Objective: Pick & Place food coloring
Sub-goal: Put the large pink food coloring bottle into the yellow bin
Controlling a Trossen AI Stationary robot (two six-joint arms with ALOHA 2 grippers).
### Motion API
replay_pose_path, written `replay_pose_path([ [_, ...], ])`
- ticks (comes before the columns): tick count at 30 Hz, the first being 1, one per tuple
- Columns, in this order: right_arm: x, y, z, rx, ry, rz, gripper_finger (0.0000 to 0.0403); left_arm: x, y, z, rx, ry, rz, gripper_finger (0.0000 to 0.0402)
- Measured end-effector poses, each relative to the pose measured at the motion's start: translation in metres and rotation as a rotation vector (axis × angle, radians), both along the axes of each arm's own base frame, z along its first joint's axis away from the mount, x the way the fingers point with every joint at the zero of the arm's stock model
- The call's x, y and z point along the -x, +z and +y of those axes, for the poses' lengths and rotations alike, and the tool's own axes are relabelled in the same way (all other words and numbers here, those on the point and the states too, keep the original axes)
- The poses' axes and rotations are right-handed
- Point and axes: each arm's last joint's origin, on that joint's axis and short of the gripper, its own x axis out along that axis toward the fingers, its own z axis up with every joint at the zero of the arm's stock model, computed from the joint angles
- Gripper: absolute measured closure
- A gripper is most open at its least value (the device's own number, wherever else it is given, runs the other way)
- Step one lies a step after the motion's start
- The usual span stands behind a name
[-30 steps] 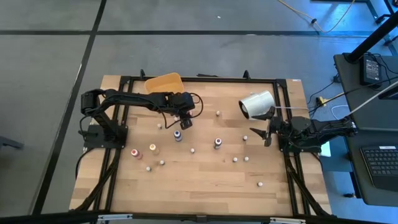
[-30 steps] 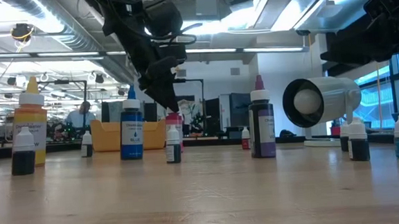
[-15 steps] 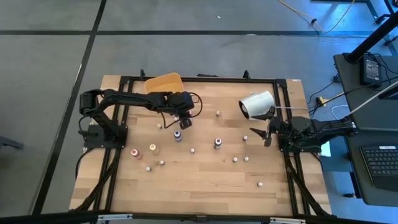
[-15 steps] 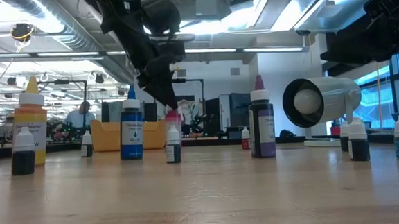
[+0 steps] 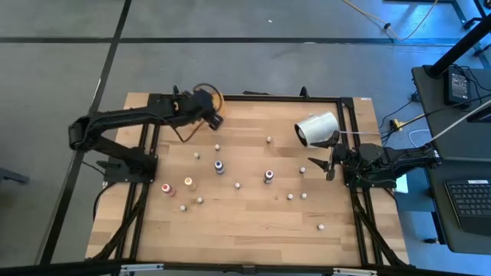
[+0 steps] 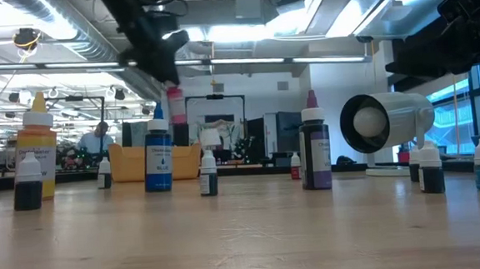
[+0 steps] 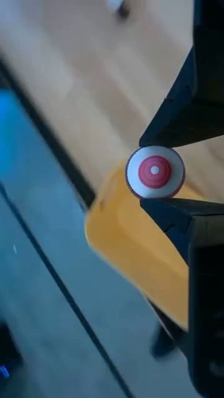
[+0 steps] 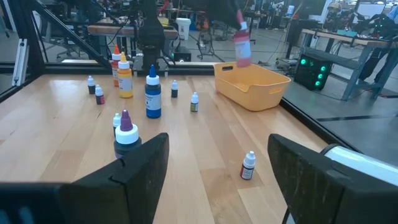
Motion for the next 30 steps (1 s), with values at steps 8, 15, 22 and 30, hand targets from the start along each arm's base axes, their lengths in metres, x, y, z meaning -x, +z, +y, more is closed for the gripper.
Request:
replay_pose_path([
  [8,0.000,0.000,0.000,0.000,0.000,0.000,0.0128,0.021,-0.011,0.039,0.065,0.220,-0.002,0.0286],
  [15,0.000,0.000,0.000,0.000,0.000,0.000,0.0128,0.037,-0.040,0.063,0.136,0.343,0.055,0.0289],
  [22,0.000,0.000,0.000,0.025,0.003,0.006,0.0128,0.054,-0.056,0.072,0.166,0.439,0.074,0.0289],
  [30,0.000,0.000,0.000,0.024,0.003,0.006,0.0127,0.062,-0.074,0.077,0.170,0.485,0.038,0.0282],
])
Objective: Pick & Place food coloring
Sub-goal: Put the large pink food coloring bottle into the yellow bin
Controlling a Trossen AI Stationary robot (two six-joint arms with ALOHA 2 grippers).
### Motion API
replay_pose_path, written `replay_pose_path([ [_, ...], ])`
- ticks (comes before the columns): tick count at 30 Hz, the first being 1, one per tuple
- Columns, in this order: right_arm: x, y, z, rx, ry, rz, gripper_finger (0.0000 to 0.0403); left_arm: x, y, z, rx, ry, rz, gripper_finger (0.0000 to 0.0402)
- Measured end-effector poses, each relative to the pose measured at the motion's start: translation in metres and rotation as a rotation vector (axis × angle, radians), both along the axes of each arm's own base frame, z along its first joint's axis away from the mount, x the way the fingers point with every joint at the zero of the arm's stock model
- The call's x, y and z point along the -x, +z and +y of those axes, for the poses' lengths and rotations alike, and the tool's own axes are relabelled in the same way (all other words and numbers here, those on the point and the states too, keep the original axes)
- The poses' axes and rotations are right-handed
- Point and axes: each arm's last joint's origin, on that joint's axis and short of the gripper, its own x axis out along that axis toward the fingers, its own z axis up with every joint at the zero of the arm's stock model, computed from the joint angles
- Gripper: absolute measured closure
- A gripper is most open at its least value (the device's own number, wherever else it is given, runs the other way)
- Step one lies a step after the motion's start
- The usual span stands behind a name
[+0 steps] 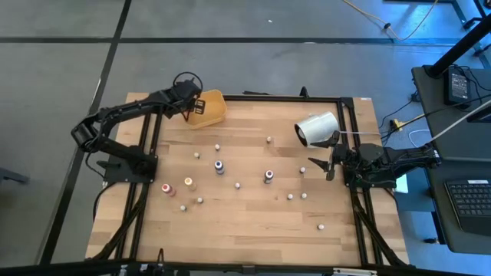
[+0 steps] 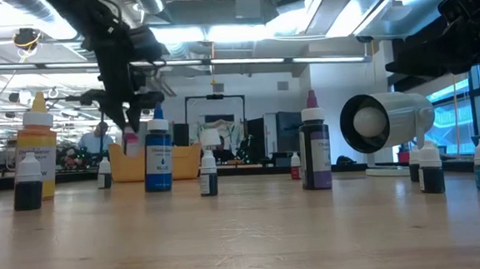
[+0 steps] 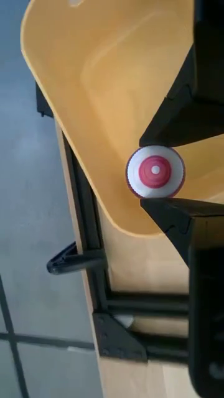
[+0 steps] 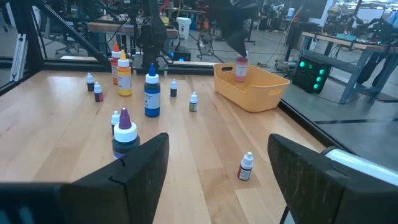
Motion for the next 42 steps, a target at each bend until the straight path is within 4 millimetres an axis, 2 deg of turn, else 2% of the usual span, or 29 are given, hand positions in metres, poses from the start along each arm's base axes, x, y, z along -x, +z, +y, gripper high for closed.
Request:
replay_pose_path([
  [11,0.000,0.000,0.000,0.000,0.000,0.000,0.0128,0.011,-0.019,0.003,0.001,0.051,-0.017,0.0277],
  [42,0.000,0.000,0.000,0.000,0.000,0.000,0.0127,0.011,-0.019,0.004,-0.012,0.055,-0.020,0.0248],
])
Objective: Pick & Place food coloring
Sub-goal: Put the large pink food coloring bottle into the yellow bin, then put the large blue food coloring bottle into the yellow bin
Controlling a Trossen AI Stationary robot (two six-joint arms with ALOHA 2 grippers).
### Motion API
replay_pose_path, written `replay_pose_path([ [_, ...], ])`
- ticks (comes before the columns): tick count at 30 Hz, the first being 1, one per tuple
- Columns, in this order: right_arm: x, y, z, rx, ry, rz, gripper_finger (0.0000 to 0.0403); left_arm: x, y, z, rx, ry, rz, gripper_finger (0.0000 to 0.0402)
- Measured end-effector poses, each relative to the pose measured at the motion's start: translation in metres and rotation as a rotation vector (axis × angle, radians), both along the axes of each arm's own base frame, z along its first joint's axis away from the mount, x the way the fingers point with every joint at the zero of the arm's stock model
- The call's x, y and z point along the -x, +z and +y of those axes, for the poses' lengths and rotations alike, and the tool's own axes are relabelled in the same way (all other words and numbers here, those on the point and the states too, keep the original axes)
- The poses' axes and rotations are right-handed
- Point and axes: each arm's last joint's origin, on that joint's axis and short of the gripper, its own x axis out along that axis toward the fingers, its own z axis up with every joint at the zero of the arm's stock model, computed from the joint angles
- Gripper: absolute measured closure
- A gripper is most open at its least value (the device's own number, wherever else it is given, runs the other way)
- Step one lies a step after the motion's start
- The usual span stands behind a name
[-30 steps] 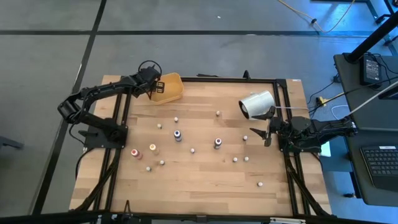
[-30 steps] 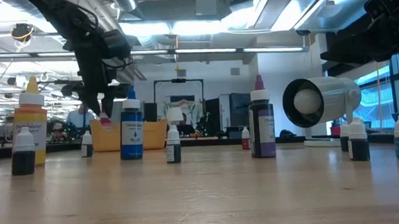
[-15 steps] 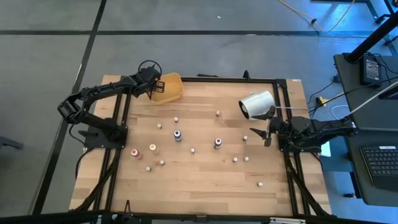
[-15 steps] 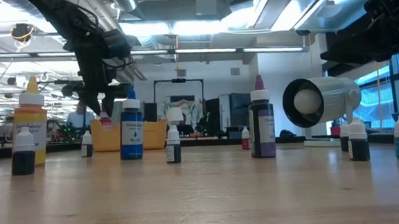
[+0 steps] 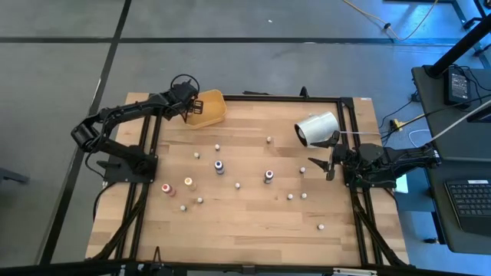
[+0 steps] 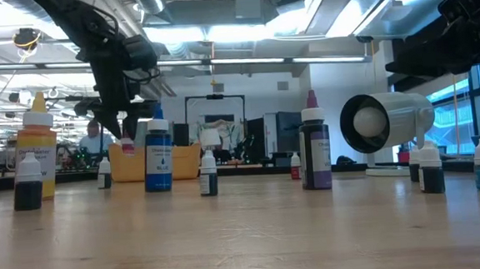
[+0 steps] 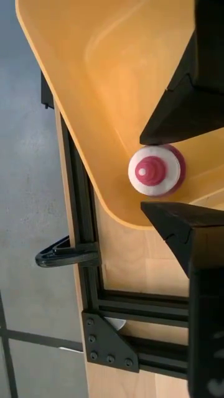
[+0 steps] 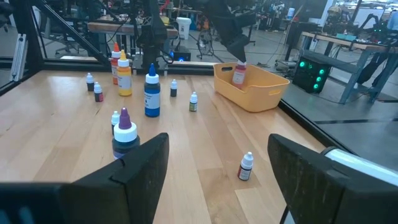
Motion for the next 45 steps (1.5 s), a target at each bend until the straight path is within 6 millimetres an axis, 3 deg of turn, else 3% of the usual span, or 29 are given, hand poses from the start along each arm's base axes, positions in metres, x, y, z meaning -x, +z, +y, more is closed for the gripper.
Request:
replay_pose_path([
  [5,0.000,0.000,0.000,0.000,0.000,0.000,0.0128,0.002,0.007,0.000,-0.058,0.019,0.006,0.0245],
  [12,0.000,0.000,0.000,0.000,0.000,0.000,0.0127,0.005,0.045,-0.013,-0.215,-0.081,-0.100,0.0248],
  [15,0.000,0.000,0.000,0.000,0.000,0.000,0.0127,0.001,0.063,-0.027,-0.250,-0.273,-0.183,0.0245],
  [20,0.000,0.000,0.000,0.000,0.000,0.000,0.0128,-0.023,0.079,-0.064,-0.241,-0.763,-0.318,0.0246],
  [25,0.000,0.000,0.000,0.000,0.000,-0.001,0.0128,-0.056,0.073,-0.120,-0.179,-1.156,-0.330,0.0248],
  [33,0.000,0.000,0.000,0.000,0.001,0.000,0.0128,-0.094,0.053,-0.199,-0.177,-1.473,-0.297,0.0246],
  [38,0.000,0.000,0.000,0.000,0.000,-0.001,0.0127,-0.106,0.047,-0.218,-0.220,-1.506,-0.314,0.0247],
  [45,0.000,0.000,0.000,-0.005,0.000,-0.002,0.0128,-0.109,0.043,-0.221,-0.271,-1.501,-0.264,0.0222],
])
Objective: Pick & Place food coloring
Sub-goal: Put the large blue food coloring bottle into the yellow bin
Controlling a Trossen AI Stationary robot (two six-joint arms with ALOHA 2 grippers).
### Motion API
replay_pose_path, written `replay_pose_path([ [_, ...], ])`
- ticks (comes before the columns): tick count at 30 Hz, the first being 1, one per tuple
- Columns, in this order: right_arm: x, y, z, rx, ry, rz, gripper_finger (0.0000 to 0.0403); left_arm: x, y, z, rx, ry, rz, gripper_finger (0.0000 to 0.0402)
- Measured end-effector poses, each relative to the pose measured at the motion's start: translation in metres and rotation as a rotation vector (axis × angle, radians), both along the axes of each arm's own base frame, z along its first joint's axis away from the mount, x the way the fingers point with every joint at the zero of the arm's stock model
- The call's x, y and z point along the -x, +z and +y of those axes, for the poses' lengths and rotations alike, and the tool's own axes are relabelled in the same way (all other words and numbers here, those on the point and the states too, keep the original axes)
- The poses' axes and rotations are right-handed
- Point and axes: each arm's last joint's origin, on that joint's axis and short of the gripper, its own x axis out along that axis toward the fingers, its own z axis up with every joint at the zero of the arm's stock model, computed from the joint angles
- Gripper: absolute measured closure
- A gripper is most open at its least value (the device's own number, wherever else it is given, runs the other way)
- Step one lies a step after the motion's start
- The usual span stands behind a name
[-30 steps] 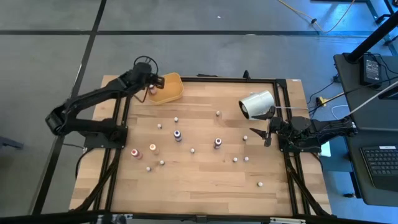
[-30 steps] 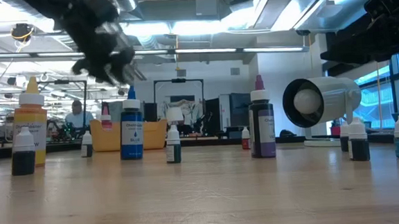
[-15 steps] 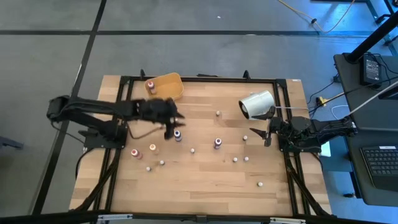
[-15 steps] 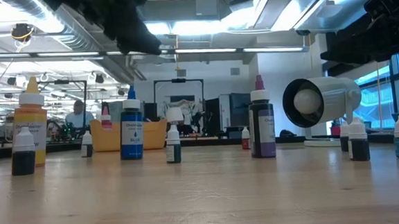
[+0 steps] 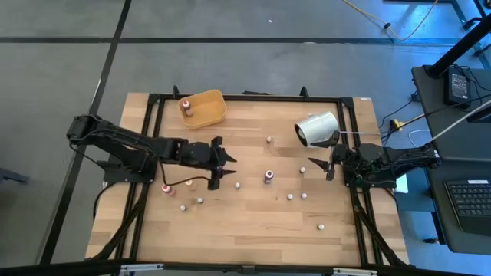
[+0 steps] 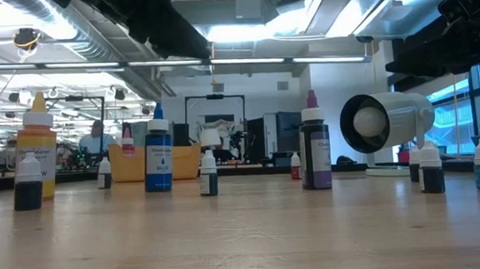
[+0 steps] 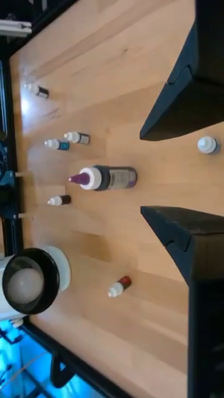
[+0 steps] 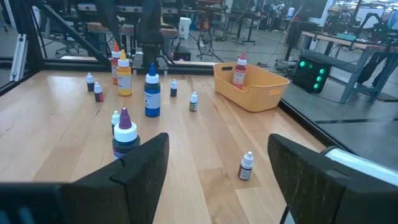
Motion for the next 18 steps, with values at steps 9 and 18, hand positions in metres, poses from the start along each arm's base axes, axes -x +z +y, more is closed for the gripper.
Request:
replay_pose_path([
  [9,0.0000,0.0000,0.0000,0.001,0.000,0.000,0.0128,0.0004,-0.0006,0.0013,-0.021,0.040,0.005,0.0150],
  [18,0.0000,0.0000,0.0000,0.001,0.000,0.001,0.0128,0.0033,-0.0051,0.0010,0.058,0.089,0.052,0.0146],
])
